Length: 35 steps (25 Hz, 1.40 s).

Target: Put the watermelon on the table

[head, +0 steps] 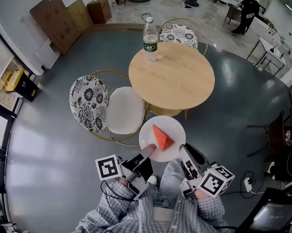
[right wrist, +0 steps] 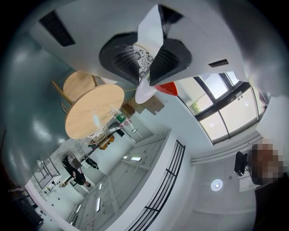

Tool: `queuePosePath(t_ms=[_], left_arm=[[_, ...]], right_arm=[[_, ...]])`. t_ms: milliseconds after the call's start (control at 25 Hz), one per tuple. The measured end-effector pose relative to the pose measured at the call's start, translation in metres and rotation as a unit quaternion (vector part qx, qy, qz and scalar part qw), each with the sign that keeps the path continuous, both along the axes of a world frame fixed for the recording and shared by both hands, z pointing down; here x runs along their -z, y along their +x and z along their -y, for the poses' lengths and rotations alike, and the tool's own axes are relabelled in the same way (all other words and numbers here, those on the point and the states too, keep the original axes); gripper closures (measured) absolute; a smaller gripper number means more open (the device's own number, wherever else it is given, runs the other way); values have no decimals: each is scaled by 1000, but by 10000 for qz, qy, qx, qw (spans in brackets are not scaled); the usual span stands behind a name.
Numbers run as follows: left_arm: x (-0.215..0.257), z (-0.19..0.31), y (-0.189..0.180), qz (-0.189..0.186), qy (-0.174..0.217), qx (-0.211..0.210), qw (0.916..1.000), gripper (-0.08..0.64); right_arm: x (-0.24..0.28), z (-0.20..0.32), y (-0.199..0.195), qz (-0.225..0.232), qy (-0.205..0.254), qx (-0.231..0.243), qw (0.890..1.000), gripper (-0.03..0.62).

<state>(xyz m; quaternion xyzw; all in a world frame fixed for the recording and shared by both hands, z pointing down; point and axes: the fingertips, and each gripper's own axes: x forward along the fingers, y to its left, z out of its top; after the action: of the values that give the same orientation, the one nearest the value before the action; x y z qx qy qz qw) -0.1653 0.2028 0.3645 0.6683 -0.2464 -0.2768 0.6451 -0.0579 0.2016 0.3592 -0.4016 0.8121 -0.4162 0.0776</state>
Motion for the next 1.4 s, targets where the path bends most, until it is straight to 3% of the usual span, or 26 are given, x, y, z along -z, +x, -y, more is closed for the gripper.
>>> queuePosePath(t_ms=[1040,1400], left_arm=[[-8,156,93,40,-81,583,9983,531],[-17,191,133,176,-171,693,9973,531]], right_arm=[[-7,169,92,128,-65,592,9981,514],[-20,207,132,135,-221,708,9972,514]])
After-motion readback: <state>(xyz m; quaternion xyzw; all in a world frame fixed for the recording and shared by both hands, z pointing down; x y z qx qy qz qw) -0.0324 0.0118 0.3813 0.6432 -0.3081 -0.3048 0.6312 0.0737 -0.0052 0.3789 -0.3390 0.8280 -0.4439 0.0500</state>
